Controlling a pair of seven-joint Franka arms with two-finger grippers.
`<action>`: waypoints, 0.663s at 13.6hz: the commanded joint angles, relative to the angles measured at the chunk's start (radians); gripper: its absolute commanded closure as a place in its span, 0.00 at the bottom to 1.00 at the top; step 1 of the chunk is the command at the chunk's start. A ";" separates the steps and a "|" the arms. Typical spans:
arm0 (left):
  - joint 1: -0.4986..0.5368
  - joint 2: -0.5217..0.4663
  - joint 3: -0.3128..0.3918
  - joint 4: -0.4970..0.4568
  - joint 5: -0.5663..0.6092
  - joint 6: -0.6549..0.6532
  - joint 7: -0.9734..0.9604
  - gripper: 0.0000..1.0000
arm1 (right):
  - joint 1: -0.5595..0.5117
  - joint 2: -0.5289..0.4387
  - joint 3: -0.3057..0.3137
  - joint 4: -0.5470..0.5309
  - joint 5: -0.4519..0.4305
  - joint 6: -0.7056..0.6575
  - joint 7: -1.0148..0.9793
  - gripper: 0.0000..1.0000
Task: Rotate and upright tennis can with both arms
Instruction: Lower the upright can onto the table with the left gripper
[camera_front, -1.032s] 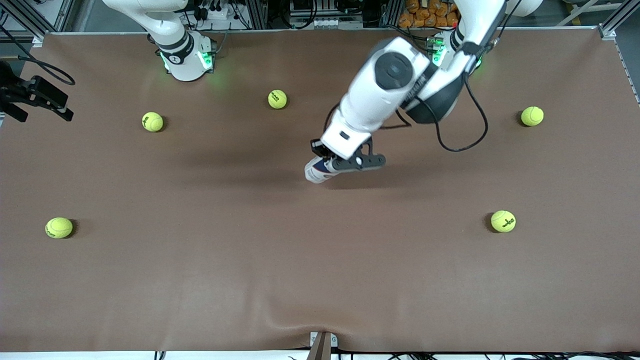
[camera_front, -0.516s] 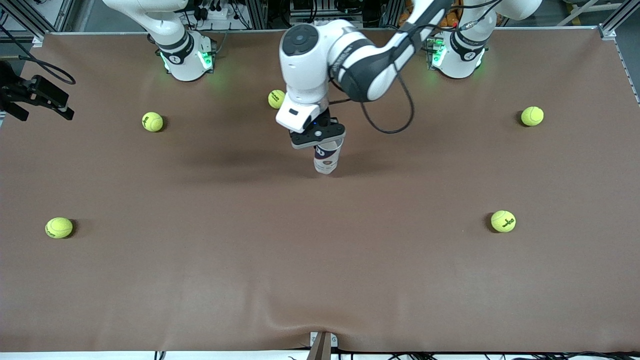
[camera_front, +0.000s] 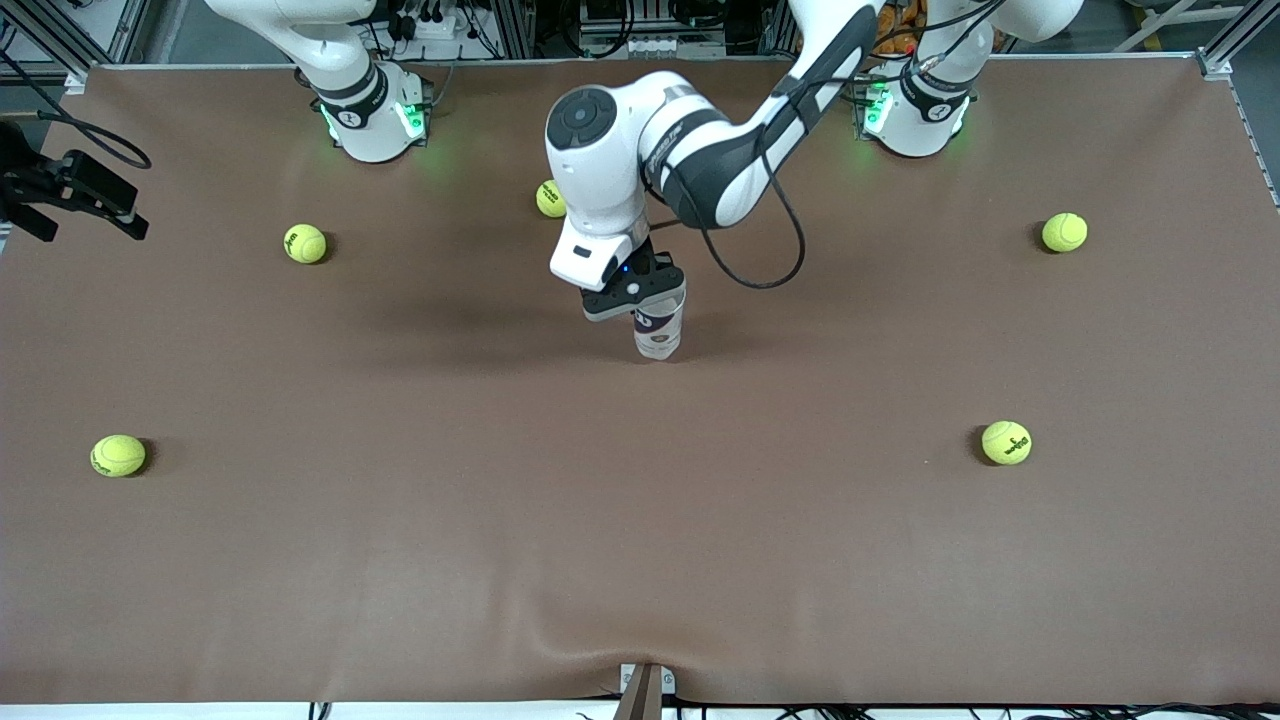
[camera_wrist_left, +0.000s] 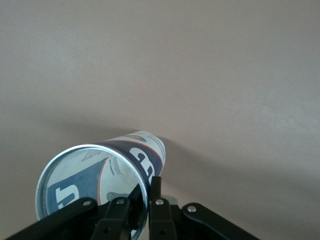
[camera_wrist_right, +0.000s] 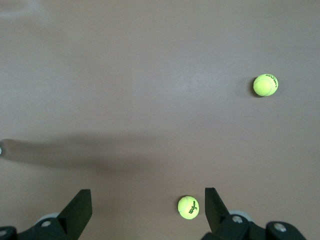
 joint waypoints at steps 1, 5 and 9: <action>-0.009 0.016 0.007 0.040 0.018 -0.022 -0.020 1.00 | -0.008 0.010 0.005 0.022 0.005 -0.020 0.013 0.00; -0.011 0.020 0.007 0.038 0.018 -0.022 -0.019 1.00 | -0.008 0.010 0.005 0.024 0.005 -0.020 0.013 0.00; -0.014 0.038 0.006 0.038 0.020 -0.016 -0.022 1.00 | -0.007 0.010 0.005 0.024 0.005 -0.020 0.013 0.00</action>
